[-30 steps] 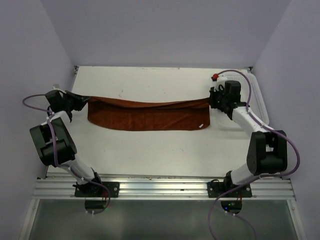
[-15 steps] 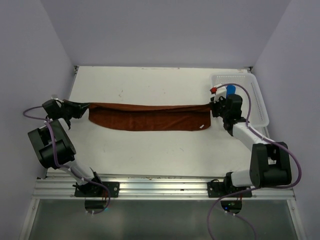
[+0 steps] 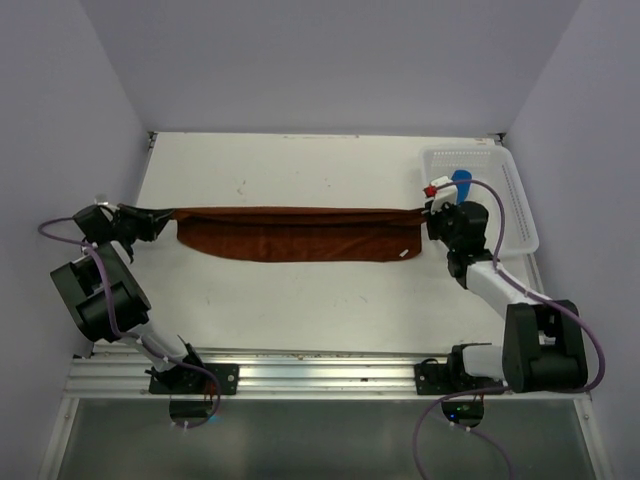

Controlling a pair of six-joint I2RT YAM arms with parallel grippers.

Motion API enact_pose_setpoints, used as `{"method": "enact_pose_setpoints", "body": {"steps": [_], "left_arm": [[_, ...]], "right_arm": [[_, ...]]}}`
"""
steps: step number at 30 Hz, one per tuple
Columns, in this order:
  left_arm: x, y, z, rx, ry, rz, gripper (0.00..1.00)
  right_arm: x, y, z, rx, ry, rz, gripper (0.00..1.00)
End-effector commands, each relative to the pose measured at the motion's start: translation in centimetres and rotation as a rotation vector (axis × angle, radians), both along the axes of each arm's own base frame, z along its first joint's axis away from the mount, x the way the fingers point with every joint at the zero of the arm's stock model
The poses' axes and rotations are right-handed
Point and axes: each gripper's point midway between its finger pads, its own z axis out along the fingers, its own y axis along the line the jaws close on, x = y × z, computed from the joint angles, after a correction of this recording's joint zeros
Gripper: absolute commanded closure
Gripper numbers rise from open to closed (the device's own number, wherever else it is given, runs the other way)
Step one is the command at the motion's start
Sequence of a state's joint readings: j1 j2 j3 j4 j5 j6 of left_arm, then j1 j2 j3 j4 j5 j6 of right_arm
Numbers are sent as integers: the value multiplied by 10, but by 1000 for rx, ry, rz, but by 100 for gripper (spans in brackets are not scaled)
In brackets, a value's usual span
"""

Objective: Roll the towels
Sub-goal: Fold the towel

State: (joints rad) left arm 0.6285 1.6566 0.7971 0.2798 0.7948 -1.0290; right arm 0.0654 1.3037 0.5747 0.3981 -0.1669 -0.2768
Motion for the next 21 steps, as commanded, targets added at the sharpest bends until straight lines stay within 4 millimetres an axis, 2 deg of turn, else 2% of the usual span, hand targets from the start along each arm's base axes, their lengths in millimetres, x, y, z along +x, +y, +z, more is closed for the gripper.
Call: {"method": "enact_pose_setpoints", "body": {"steps": [1,8,14,17,19,20,21], "left_arm": [[-6,21,16,54,-51,55,100],[-12,22,14,50,-47,64,100],[-13,28,14,55,-44,75,100],[-14,31,12,55,-42,78,100],[-15,31,10,57,-38,73,100],[-15,30,6,57,-31,72,100],[-16,30,5,56,-28,72,100]], "right_arm": [[4,-4,32,-33,-140,-9,100],[-9,17,35,-2,-130,109,96],[-19,26,23,-38,-67,168,94],[-22,31,16,-35,-37,186,90],[-24,35,11,-30,-11,203,80],[-24,36,11,-27,-9,207,66],[-25,37,11,-22,-8,211,61]]}}
